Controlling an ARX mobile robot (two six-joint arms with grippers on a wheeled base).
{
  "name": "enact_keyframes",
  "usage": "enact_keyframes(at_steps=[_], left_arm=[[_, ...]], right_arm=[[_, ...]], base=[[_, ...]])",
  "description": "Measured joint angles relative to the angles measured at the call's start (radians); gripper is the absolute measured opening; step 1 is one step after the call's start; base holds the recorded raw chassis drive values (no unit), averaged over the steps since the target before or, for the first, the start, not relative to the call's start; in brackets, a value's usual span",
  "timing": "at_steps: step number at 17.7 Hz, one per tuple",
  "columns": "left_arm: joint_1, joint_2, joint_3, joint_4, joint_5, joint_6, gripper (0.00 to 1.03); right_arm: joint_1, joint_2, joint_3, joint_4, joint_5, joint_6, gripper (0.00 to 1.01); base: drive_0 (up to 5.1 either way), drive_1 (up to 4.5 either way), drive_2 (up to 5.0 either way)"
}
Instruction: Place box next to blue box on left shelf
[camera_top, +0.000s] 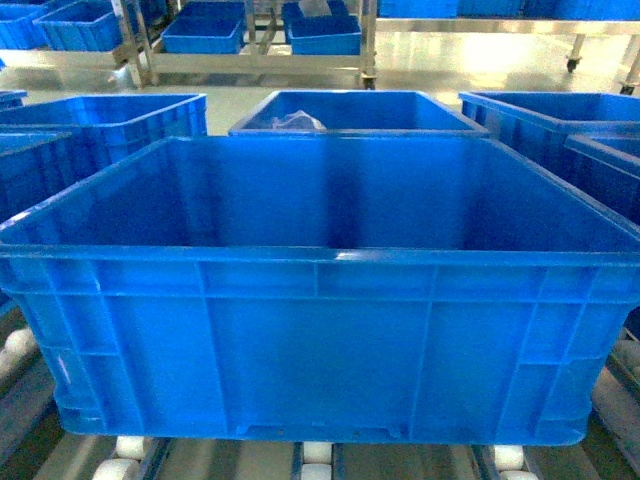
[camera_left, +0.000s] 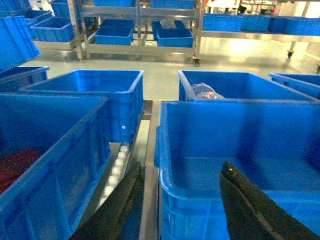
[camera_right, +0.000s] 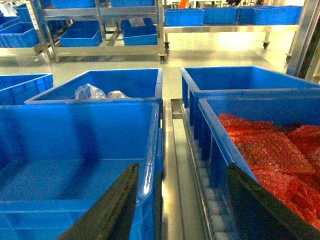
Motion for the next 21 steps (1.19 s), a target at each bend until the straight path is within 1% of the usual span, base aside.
enact_keyframes(at_steps=[1,2,4,5,6,7,8,9,10,11,12,14,15,16,21], left_arm=[[0.020,-0.024,-0.024,-0.011,0.021,0.002,0.34],[0.038,-0.046,-0.041,-0.023,0.029,0.002,0.25],[0.065,-0.088,-0.059,-0.036,0.055,0.002,0.07],[0.074,-0.106,-0.067,-0.043,0.070,0.003,0.01],[0.116,-0.131,-0.075,-0.061,0.136,0.004,0.02],[0.173,-0.153,-0.087,-0.071,0.169,0.005,0.02],[0.193,-0.168,-0.095,-0.082,0.160,0.004,0.02],[0.188,-0.185,-0.102,-0.092,0.169,0.004,0.02],[0.179,-0.206,-0.109,-0.107,0.182,0.005,0.02],[0.179,-0.223,-0.113,-0.117,0.180,0.005,0.02],[0.179,-0.244,-0.117,-0.129,0.177,0.005,0.02],[0.182,-0.274,-0.125,-0.150,0.180,0.005,0.02],[0.181,-0.286,-0.149,-0.120,0.178,0.005,0.02],[0.181,-0.302,-0.148,-0.149,0.180,0.005,0.02],[0.181,-0.370,-0.148,-0.212,0.179,0.005,0.02]], right_arm=[[-0.023,-0.032,-0.014,-0.003,-0.031,-0.016,0.43],[-0.042,-0.061,-0.032,-0.014,-0.054,-0.025,0.34],[-0.079,-0.108,-0.067,-0.041,-0.091,-0.032,0.16],[-0.095,-0.131,-0.079,-0.055,-0.104,-0.035,0.07],[-0.113,-0.158,-0.090,-0.068,-0.122,-0.043,0.02],[-0.126,-0.183,-0.097,-0.079,-0.139,-0.045,0.02],[-0.137,-0.208,-0.106,-0.093,-0.149,-0.045,0.02],[-0.150,-0.230,-0.116,-0.108,-0.162,-0.045,0.02],[-0.177,-0.260,-0.124,-0.132,-0.203,-0.045,0.02],[-0.235,-0.282,-0.133,-0.150,-0.256,-0.045,0.02],[-0.274,-0.307,-0.138,-0.163,-0.263,-0.045,0.02],[-0.267,-0.348,-0.146,-0.193,-0.281,-0.045,0.02],[-0.265,-0.360,-0.156,-0.187,-0.280,-0.045,0.02],[-0.265,-0.369,-0.172,-0.177,-0.279,-0.045,0.02],[-0.265,-0.466,-0.173,-0.271,-0.279,-0.045,0.02]], base=[[0.0,0.00,0.0],[0.0,0.00,0.0],[0.0,0.00,0.0],[0.0,0.00,0.0],[0.0,0.00,0.0],[0.0,0.00,0.0],[0.0,0.00,0.0],[0.0,0.00,0.0],[0.0,0.00,0.0],[0.0,0.00,0.0],[0.0,0.00,0.0],[0.0,0.00,0.0],[0.0,0.00,0.0],[0.0,0.00,0.0],[0.0,0.00,0.0]])
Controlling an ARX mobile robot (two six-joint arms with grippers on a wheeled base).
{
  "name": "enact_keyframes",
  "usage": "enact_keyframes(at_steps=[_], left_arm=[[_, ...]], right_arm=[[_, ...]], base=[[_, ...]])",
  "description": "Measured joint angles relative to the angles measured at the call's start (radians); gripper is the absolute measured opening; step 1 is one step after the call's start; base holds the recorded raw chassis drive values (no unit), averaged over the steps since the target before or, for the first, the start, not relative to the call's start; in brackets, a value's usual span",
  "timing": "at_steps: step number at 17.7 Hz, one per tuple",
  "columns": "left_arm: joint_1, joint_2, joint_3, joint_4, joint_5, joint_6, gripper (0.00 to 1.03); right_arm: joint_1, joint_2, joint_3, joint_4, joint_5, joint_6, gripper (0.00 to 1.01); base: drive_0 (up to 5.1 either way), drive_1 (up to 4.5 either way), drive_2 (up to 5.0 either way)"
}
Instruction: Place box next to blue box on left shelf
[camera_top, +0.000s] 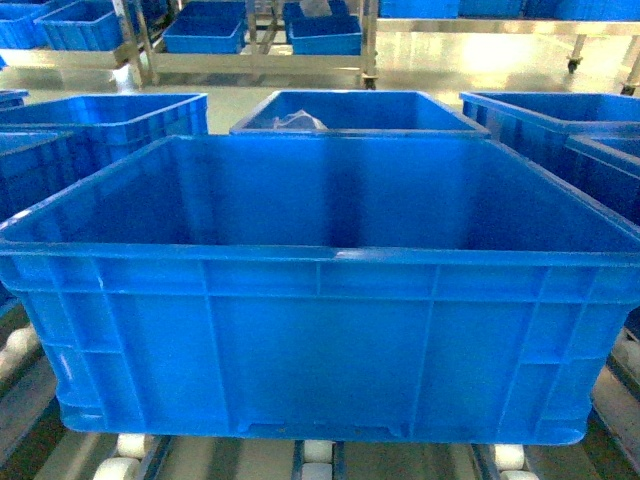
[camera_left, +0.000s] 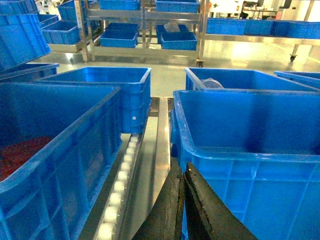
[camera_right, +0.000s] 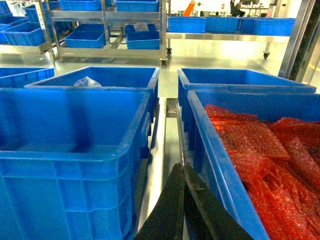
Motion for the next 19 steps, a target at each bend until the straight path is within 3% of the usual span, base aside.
enact_keyframes(at_steps=[2,3,4,6,7,8,13,15,16,19], left_arm=[[0.000,-0.033,0.000,-0.042,-0.001,0.000,0.02],[0.000,-0.112,0.001,-0.165,0.003,0.001,0.02],[0.000,-0.171,0.001,-0.197,-0.002,0.000,0.02],[0.000,-0.177,0.001,-0.199,0.003,0.001,0.02],[0.000,-0.177,0.001,-0.196,0.000,0.001,0.02],[0.000,-0.177,0.001,-0.187,-0.002,0.001,0.02],[0.000,-0.177,0.001,-0.190,0.000,0.001,0.02],[0.000,-0.177,0.001,-0.190,0.000,0.001,0.02],[0.000,-0.177,0.001,-0.190,0.000,0.001,0.08],[0.000,-0.177,0.001,-0.190,0.000,0.001,0.41]], right_arm=[[0.000,-0.031,0.000,-0.027,0.000,0.000,0.02],[0.000,-0.046,0.000,-0.040,0.000,0.000,0.02],[0.000,-0.057,0.000,-0.054,0.000,0.000,0.02],[0.000,-0.085,0.000,-0.085,0.003,0.000,0.02],[0.000,-0.125,0.001,-0.140,0.000,0.000,0.02],[0.000,-0.240,0.001,-0.265,-0.001,0.000,0.02],[0.000,-0.252,0.001,-0.259,0.000,0.000,0.02],[0.000,-0.252,0.001,-0.259,0.000,0.000,0.19],[0.000,-0.252,0.001,-0.259,0.000,0.000,0.31],[0.000,-0.252,0.001,-0.259,0.000,0.000,0.64]], base=[[0.0,0.00,0.0],[0.0,0.00,0.0],[0.0,0.00,0.0],[0.0,0.00,0.0],[0.0,0.00,0.0],[0.0,0.00,0.0],[0.0,0.00,0.0],[0.0,0.00,0.0],[0.0,0.00,0.0],[0.0,0.00,0.0]])
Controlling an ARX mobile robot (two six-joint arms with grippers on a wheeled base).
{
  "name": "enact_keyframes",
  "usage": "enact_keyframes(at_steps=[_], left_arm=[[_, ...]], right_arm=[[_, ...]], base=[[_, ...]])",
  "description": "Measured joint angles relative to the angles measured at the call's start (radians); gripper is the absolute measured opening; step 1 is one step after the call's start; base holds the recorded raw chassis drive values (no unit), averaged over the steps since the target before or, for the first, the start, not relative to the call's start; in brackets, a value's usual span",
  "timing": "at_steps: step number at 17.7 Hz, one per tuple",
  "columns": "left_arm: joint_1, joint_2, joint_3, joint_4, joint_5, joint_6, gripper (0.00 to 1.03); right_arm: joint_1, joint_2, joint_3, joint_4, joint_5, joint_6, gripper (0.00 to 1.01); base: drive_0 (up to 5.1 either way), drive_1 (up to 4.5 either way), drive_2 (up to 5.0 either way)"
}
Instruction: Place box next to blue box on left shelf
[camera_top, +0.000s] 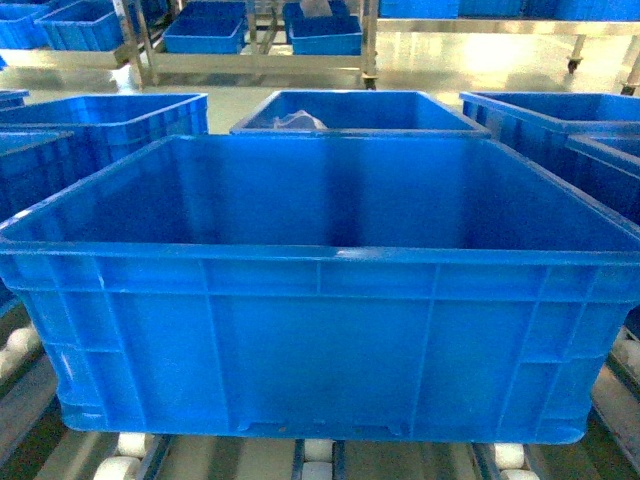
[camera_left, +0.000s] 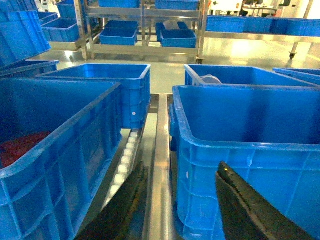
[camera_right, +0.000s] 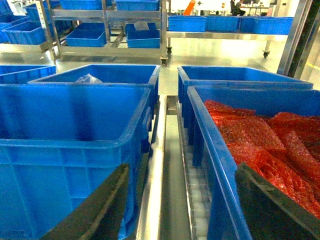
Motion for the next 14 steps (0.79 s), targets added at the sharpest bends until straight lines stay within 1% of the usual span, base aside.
enact_keyframes(at_steps=[2,3,5,7,14], left_arm=[[0.000,0.000,0.000,0.000,0.000,0.000,0.61],[0.000,0.000,0.000,0.000,0.000,0.000,0.75],[0.000,0.000,0.000,0.000,0.000,0.001,1.00],[0.000,0.000,0.000,0.000,0.000,0.001,0.98],[0.000,0.000,0.000,0.000,0.000,0.001,0.98]], right_arm=[[0.000,0.000,0.000,0.000,0.000,0.000,0.85],[0.000,0.000,0.000,0.000,0.000,0.000,0.99],[0.000,0.000,0.000,0.000,0.000,0.000,0.98],[0.000,0.000,0.000,0.000,0.000,0.000,0.98],[0.000,0.000,0.000,0.000,0.000,0.000,0.98]], base=[[0.0,0.00,0.0],[0.0,0.00,0.0],[0.0,0.00,0.0],[0.0,0.00,0.0],[0.0,0.00,0.0]])
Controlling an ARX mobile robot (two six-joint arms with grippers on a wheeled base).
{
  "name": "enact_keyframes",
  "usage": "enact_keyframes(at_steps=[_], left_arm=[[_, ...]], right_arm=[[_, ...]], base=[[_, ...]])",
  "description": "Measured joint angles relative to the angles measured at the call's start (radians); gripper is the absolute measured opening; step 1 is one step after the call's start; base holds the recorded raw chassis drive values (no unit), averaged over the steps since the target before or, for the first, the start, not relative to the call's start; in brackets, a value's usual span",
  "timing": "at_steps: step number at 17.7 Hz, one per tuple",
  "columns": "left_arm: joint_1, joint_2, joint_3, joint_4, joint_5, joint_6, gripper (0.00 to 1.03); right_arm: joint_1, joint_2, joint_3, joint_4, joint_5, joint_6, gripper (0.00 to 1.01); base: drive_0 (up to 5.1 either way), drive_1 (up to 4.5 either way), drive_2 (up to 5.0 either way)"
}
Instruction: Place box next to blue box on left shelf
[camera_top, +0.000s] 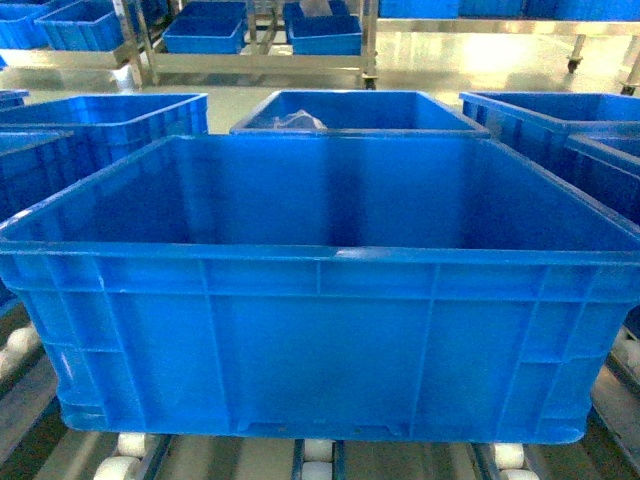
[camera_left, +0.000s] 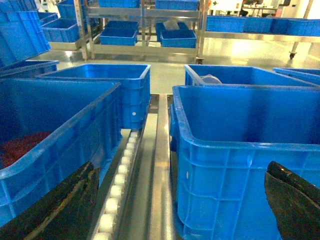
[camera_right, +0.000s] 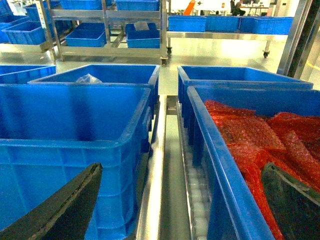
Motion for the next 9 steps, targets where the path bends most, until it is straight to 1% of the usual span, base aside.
enact_keyframes(at_steps=[9], left_arm=[[0.000,0.000,0.000,0.000,0.000,0.000,0.98]], right_arm=[[0.000,0.000,0.000,0.000,0.000,0.000,0.98]], base=[[0.0,0.00,0.0]])
